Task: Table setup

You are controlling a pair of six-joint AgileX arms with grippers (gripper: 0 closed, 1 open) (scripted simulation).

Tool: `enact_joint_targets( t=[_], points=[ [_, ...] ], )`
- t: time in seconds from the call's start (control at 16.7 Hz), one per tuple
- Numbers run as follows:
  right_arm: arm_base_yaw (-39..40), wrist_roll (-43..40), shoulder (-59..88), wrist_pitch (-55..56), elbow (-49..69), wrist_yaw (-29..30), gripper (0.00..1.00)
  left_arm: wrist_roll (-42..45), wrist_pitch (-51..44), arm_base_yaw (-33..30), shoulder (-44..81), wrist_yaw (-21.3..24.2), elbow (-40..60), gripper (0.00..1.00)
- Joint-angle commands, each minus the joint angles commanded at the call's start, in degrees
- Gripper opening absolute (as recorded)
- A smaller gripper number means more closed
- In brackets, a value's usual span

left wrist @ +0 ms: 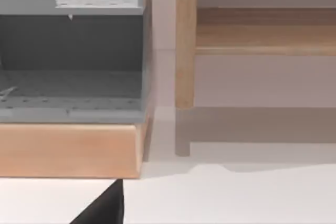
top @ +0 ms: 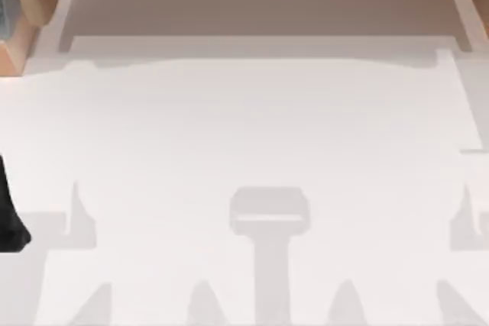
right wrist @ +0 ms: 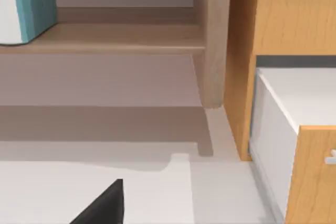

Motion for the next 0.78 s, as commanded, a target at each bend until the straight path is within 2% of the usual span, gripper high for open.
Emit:
enact_joint_targets(
  t=[0.24,0.42,0.6,0.78],
  points=[
    [-0.93,-0.14,1.72,-1.61,1.71,0.15,1.00,0.00,0.00,0.00,0.00,0.00,0.00,1.00],
    [-4.07,-0.61,8.79,-7.66,8.77,0.53,1.00,0.00,0.00,0.00,0.00,0.00,0.00,1.00],
    [-8.32,-1.34,21.30,-16.81,21.27,0.84,1.00,0.00,0.00,0.00,0.00,0.00,0.00,1.00],
    [-12.52,-2.36,38.84,-27.54,38.63,0.92,1.00,0.00,0.00,0.00,0.00,0.00,0.00,1.00]
  ],
)
